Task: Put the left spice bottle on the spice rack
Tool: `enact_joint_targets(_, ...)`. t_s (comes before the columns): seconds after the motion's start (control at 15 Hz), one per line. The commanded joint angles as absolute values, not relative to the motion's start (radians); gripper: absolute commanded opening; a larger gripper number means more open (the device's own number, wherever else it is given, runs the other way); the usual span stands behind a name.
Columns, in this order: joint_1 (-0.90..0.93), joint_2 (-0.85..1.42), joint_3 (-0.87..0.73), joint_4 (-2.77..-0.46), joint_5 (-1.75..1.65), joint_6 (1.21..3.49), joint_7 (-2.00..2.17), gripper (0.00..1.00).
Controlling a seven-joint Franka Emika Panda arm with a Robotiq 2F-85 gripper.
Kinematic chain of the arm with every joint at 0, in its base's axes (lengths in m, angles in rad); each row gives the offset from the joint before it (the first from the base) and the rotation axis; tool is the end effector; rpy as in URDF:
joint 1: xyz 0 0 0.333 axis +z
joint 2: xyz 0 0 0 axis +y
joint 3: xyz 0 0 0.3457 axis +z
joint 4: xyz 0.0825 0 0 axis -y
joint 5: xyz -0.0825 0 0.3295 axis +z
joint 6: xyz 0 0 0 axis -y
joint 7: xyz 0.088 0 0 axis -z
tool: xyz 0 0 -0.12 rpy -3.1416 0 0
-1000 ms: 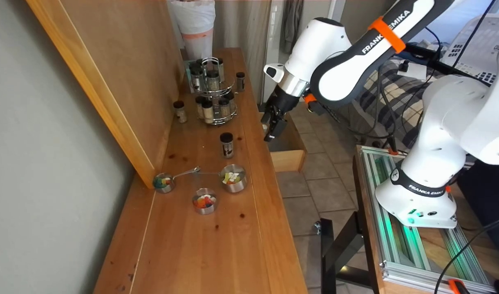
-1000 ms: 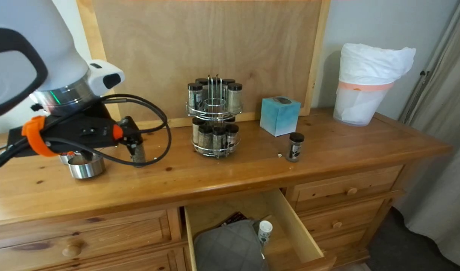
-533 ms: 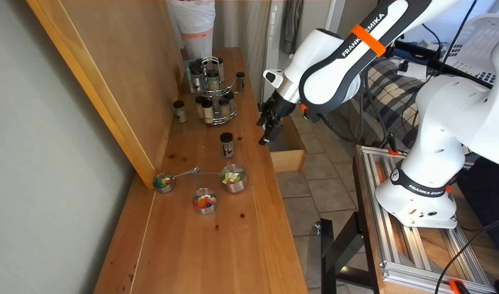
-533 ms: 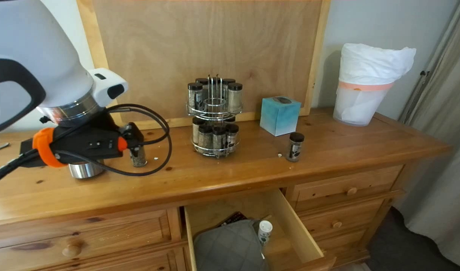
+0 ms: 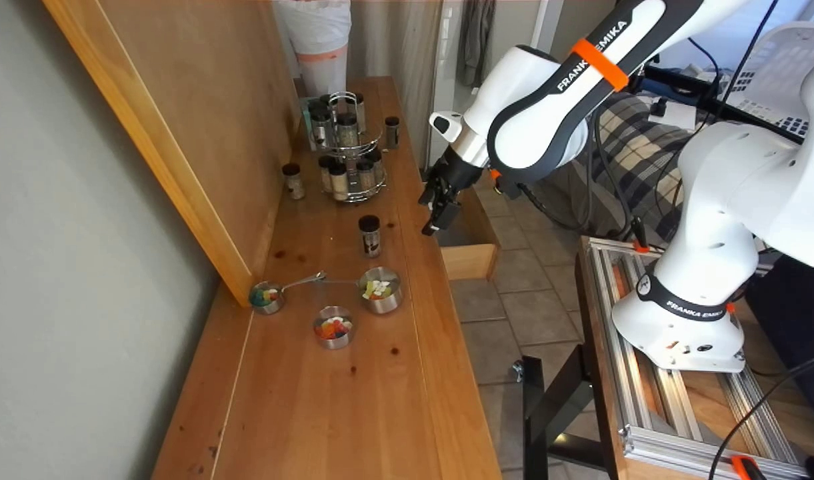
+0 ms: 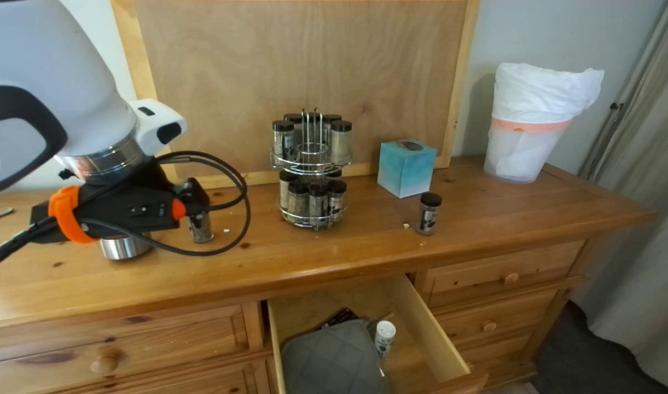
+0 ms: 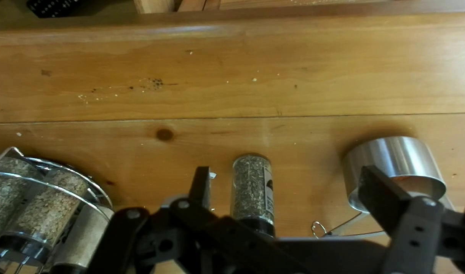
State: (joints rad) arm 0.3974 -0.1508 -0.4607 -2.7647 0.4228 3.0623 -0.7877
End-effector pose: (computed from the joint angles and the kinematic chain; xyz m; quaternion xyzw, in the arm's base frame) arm 0.3901 -0.0571 0.3623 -0.9638 -0.1455 -0.2234 0.0014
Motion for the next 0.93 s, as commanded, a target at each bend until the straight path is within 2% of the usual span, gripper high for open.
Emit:
enact_joint_targets(0.0, 0.406, -0.092, -0.455, -2.745, 0.448, 3.104, -0.746, 1.00)
enact_joint_targets(0.87, 0.505, -0.020, -0.481, -2.646, 0.690, 3.127, -0.753, 1.00)
